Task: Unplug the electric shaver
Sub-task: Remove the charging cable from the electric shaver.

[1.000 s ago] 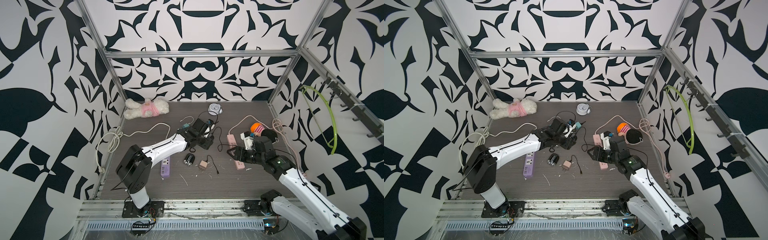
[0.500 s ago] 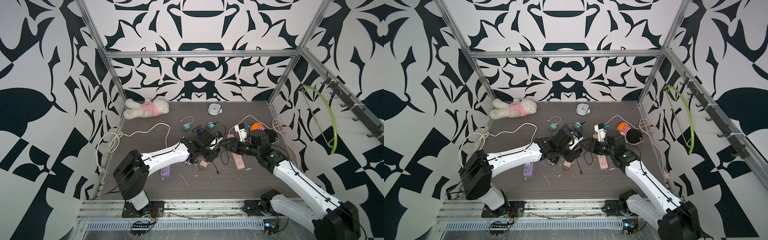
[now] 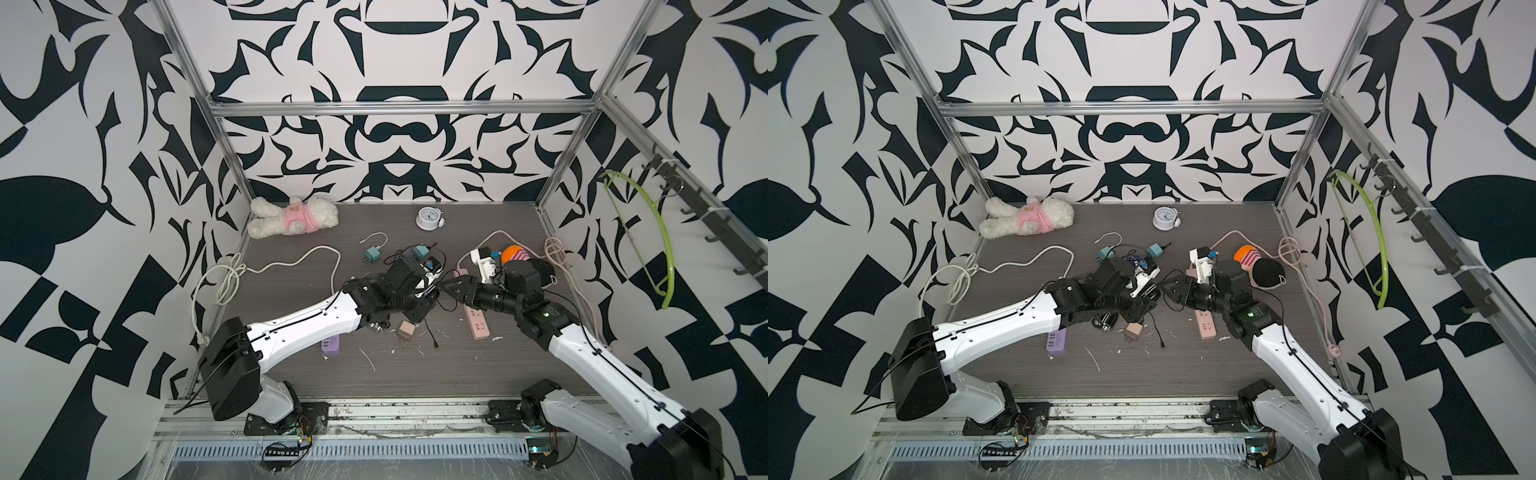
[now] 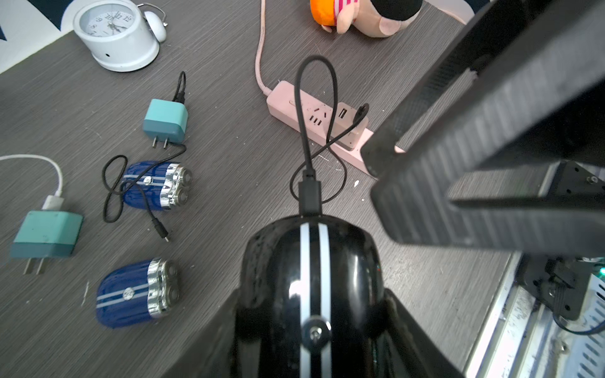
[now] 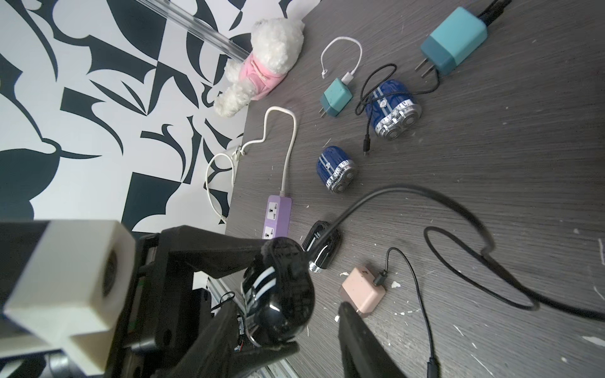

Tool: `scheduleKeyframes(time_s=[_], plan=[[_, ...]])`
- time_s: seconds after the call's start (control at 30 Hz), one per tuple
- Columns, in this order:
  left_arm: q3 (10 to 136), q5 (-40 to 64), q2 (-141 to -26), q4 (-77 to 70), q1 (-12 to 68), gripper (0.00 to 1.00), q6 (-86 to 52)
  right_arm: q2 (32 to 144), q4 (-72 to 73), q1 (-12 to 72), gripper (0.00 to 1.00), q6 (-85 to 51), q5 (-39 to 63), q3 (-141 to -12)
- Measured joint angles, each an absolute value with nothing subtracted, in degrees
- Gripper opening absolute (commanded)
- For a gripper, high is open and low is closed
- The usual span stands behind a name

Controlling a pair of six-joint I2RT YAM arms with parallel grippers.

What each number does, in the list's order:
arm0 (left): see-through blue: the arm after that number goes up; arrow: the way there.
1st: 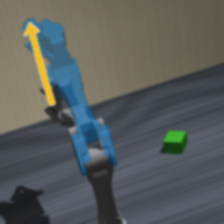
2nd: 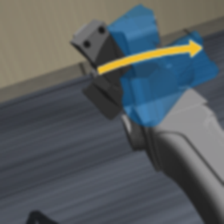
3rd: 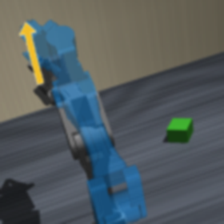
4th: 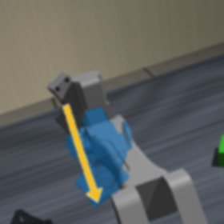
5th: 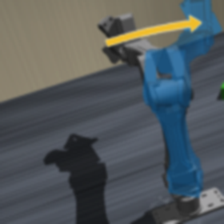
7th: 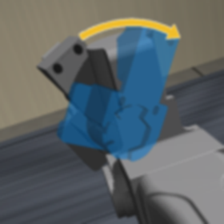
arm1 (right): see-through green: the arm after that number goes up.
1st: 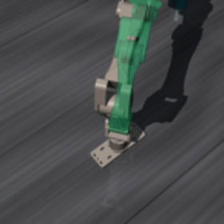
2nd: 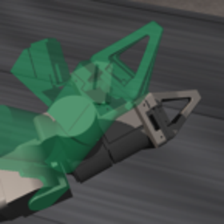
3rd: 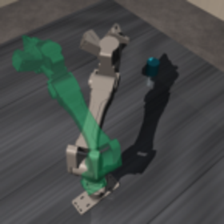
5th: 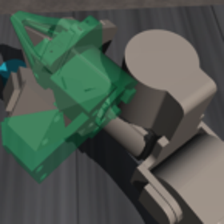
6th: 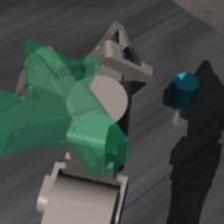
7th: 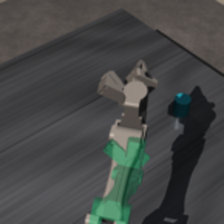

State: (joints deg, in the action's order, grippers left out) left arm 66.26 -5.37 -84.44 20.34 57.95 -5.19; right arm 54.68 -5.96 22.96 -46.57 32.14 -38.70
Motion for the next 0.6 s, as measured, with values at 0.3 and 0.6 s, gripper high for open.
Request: scheduleKeyframes(time_s=[0.3,0.6], plan=[[64.8,-6.7,-83.3,21.1,59.6,0.49,-6.7,56.4,0.0,23.0,0.54,-49.8,33.0,-36.4],[64.2,-7.3,-81.2,21.2,60.5,0.49,-8.1,59.1,4.1,23.8,0.52,-51.1,33.0,-35.5]])
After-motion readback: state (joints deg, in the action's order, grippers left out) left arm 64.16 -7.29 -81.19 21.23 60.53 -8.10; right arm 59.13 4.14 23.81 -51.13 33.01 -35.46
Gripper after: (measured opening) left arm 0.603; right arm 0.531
